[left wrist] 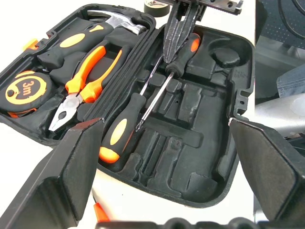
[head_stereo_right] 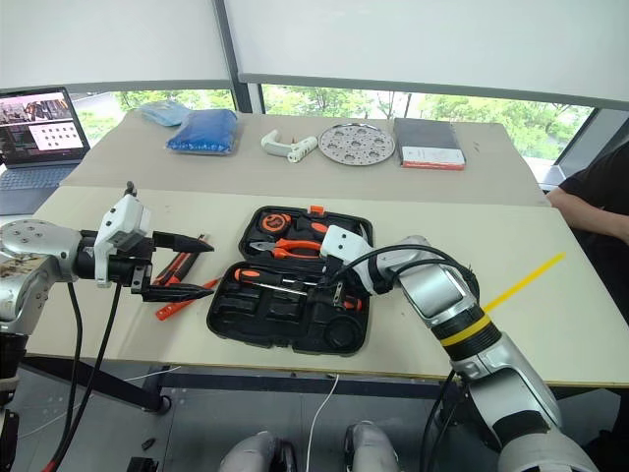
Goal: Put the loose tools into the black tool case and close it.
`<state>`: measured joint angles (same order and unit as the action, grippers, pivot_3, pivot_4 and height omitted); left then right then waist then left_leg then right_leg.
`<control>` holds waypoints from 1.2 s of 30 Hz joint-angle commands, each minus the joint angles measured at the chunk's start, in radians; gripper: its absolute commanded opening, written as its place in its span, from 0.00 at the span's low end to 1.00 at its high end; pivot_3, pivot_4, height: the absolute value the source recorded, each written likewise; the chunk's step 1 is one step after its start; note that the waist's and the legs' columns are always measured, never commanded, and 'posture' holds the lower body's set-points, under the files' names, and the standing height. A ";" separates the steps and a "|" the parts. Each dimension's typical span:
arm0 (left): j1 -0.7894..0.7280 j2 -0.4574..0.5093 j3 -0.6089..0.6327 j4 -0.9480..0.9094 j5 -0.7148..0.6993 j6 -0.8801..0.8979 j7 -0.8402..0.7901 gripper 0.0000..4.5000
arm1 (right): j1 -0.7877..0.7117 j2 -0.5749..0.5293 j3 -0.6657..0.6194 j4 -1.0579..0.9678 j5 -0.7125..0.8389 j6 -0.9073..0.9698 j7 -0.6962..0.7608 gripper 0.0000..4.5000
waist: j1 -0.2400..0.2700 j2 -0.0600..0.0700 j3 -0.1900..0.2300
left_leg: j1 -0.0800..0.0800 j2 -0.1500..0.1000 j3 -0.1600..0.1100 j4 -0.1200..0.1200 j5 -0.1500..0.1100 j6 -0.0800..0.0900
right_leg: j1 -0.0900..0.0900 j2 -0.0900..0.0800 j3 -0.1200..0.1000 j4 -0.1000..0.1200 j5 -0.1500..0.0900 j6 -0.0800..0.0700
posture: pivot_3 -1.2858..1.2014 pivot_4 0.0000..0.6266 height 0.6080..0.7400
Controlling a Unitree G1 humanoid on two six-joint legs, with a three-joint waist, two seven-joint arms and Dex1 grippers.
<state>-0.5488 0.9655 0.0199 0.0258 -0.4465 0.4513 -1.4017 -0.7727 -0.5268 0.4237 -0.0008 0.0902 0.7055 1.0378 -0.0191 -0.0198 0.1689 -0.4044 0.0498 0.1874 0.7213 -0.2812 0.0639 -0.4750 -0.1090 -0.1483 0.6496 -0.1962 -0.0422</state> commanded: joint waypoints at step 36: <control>-0.025 -0.018 -0.011 0.022 0.035 -0.045 -0.007 1.00 | 0.087 0.011 0.054 -0.013 -0.049 -0.060 -0.060 0.01 | 0.003 -0.004 -0.005 | 0.006 0.000 0.000 0.000 0.000 0.000 | 0.005 -0.001 0.001 0.000 0.000 0.000 | 0.52 0.24 0.84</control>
<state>-0.5583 0.9472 -0.0025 0.0576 -0.4118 0.4189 -1.4137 -0.7190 -0.5129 0.4567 -0.0482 0.0616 0.6333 0.9804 -0.0165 -0.0242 0.1637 -0.3984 0.0497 0.1878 0.7213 -0.2815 0.0635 -0.4695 -0.1107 -0.1476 0.6498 -0.1964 -0.0420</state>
